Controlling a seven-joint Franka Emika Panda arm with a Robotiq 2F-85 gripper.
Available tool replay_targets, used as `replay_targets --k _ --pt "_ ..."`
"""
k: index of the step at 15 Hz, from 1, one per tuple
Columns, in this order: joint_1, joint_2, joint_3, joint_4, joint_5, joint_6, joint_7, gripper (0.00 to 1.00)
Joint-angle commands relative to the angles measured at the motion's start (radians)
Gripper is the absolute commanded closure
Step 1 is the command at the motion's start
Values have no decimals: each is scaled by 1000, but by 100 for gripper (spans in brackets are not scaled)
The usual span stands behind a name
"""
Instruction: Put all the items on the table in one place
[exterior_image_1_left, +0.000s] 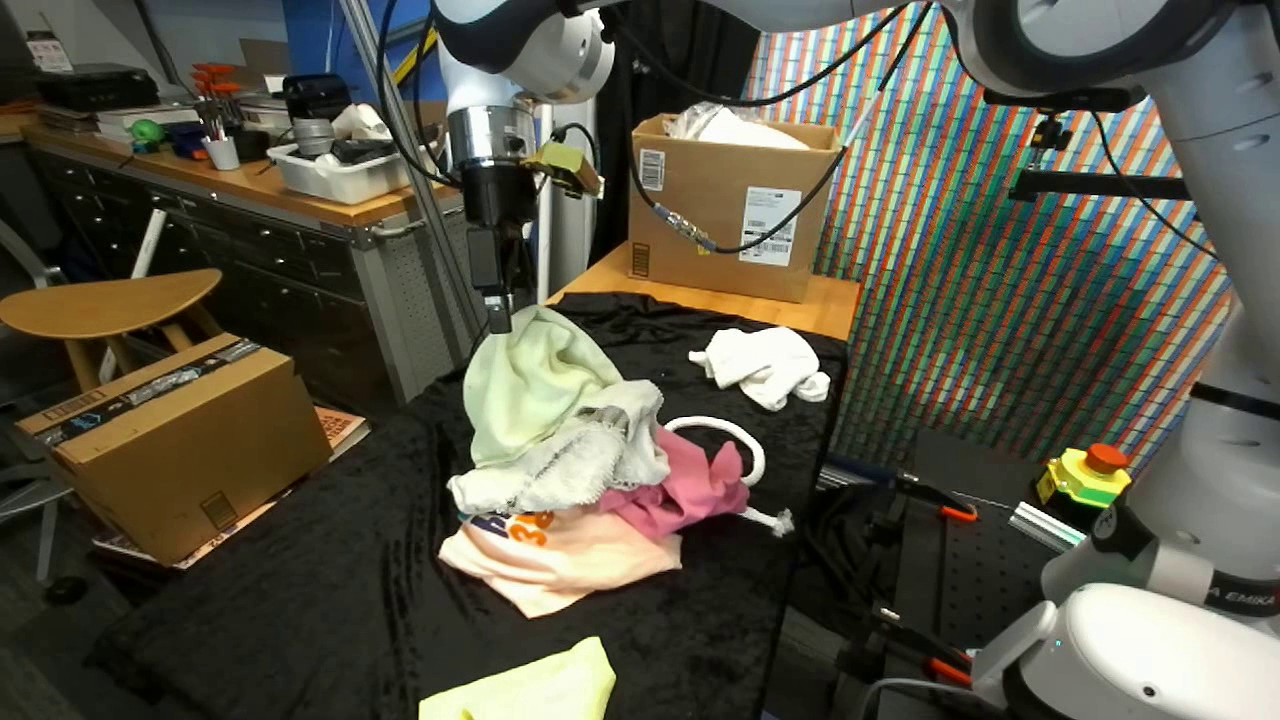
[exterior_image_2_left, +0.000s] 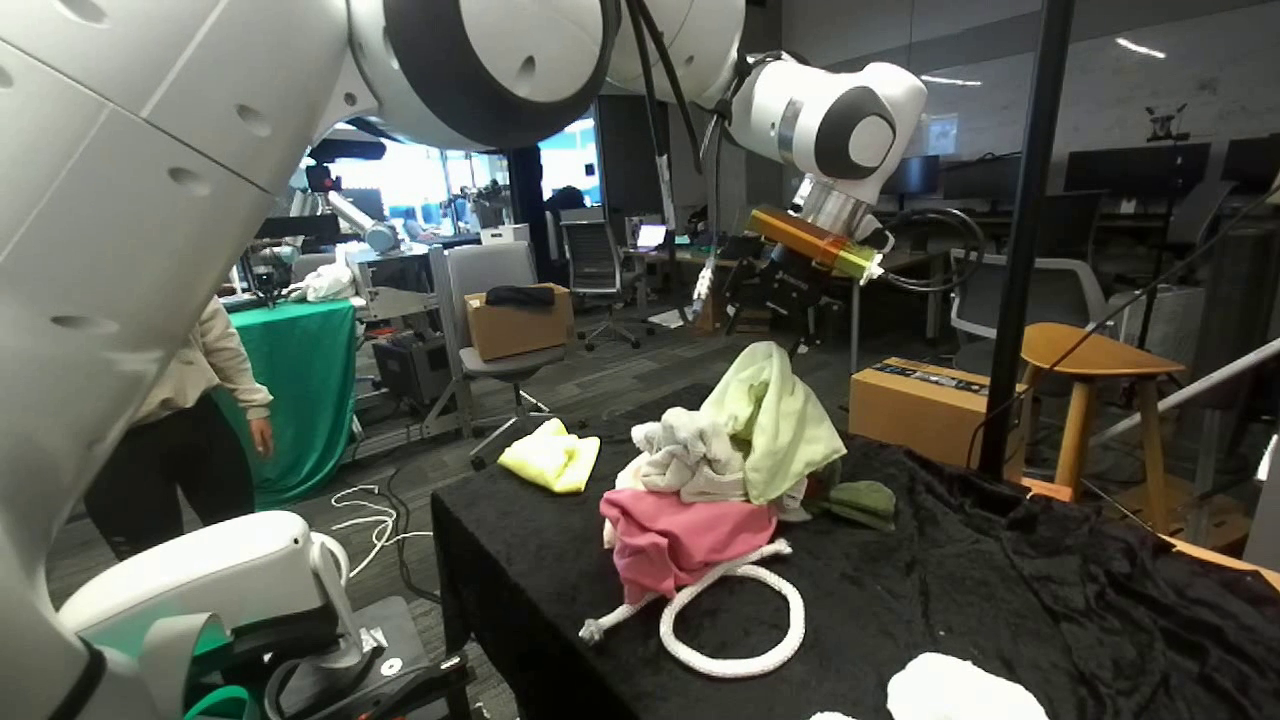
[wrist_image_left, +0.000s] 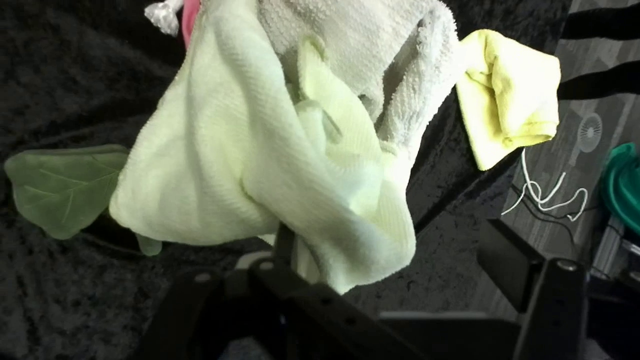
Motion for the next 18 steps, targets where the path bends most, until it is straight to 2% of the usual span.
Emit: replay_targets --k 1,12,18 --pt "-9 4 -19 40 -15 -8 55 0" --pt "-76 30 -88 27 -16 15 165 0" --pt "-108 45 -130 -33 -10 81 279 0"
